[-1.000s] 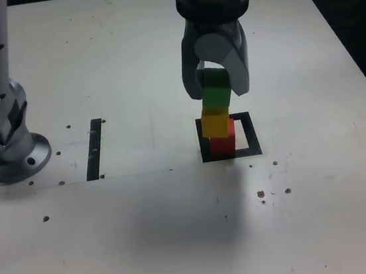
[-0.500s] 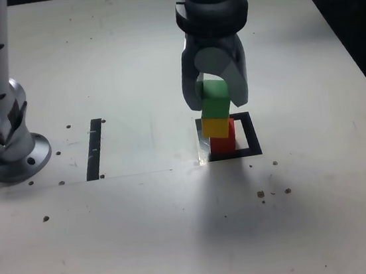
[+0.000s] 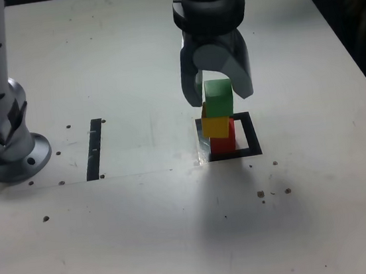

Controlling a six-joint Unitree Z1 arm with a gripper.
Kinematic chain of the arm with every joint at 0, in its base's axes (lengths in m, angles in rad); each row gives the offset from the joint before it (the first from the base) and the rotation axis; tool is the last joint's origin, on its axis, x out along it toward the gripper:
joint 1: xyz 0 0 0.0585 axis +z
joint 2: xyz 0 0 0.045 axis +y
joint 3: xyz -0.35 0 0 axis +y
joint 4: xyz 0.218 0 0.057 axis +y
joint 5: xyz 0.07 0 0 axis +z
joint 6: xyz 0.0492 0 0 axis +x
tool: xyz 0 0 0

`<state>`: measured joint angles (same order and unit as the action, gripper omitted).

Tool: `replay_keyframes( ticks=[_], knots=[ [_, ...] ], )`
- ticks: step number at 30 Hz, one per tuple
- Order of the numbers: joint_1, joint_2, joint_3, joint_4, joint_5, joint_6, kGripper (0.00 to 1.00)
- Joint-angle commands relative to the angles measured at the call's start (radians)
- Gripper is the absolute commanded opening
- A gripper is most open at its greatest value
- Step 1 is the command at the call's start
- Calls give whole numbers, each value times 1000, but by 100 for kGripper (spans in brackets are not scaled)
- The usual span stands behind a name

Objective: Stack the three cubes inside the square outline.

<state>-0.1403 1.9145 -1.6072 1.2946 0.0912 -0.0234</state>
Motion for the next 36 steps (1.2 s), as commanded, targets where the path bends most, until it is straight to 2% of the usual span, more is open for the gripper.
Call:
replay_keyframes(
  ticks=[1, 8, 15, 20, 27, 36],
  knots=[
    [2, -11, 3, 3, -3, -3, 99],
    [-5, -51, -10, 55, -2, -12, 99],
    [-22, -169, -30, 176, -20, -21, 99],
    [-31, -271, 71, 215, -21, -33, 99],
    [-32, -360, 306, 168, -19, -42, 99],
    [-31, -446, 597, -10, -46, -56, 99]
  ],
)
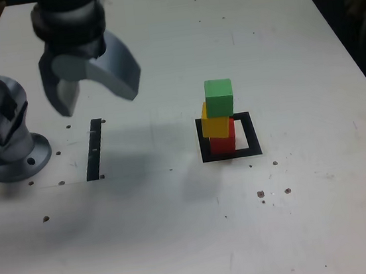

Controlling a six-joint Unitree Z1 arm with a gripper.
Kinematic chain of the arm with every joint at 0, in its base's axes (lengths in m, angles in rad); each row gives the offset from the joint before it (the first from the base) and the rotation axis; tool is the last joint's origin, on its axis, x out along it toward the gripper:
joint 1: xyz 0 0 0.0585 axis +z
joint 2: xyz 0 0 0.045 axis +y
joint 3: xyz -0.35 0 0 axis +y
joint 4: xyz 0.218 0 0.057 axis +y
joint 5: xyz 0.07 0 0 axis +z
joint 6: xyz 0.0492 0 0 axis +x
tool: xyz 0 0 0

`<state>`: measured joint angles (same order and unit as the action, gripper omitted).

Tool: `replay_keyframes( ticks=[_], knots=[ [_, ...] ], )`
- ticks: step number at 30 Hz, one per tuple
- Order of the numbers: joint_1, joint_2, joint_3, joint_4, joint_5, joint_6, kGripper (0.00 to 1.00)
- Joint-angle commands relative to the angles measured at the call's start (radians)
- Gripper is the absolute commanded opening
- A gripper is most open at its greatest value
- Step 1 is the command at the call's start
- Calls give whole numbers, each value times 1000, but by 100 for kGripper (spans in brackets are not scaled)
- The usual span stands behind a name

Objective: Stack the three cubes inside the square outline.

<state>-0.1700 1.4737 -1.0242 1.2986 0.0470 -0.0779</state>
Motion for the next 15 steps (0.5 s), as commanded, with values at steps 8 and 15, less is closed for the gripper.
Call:
replay_keyframes(
  ticks=[8, 15],
  knots=[
    [8, 4, 235, -207, -9, -5, 99],
    [10, 15, 279, -265, 2, -8, 99]
  ],
)
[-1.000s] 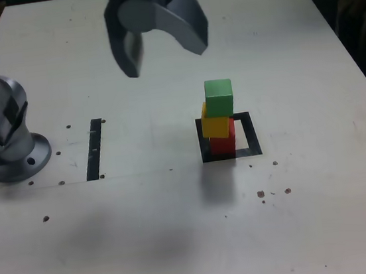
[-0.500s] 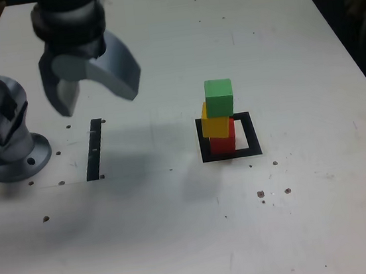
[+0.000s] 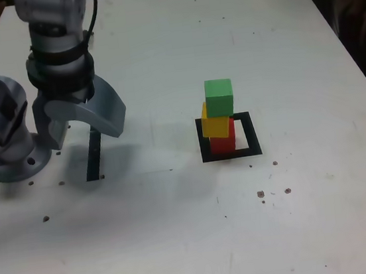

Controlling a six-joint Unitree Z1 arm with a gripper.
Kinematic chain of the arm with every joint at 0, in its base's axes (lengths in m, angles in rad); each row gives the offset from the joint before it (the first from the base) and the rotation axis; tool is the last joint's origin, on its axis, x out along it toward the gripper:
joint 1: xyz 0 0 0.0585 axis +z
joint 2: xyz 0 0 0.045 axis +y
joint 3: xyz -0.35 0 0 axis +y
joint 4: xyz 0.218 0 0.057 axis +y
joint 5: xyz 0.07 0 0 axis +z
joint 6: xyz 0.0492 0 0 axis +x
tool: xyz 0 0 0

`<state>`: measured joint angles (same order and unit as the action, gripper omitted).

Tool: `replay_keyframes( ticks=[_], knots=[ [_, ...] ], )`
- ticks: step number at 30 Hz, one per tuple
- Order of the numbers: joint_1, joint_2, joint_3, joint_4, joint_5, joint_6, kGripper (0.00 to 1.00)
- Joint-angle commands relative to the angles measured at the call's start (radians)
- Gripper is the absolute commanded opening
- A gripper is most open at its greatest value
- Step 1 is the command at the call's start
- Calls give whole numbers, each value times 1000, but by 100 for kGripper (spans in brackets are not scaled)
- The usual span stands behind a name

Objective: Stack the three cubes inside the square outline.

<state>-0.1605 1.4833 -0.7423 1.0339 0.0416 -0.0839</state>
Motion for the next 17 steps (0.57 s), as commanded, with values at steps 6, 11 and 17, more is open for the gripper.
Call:
replay_keyframes(
  ticks=[6, 11, 17],
  knots=[
    [5, 5, 12, 2, 43, -18, 99],
    [6, -6, 35, 0, 53, -33, 99],
    [1, -8, 52, -22, 47, -34, 99]
  ],
)
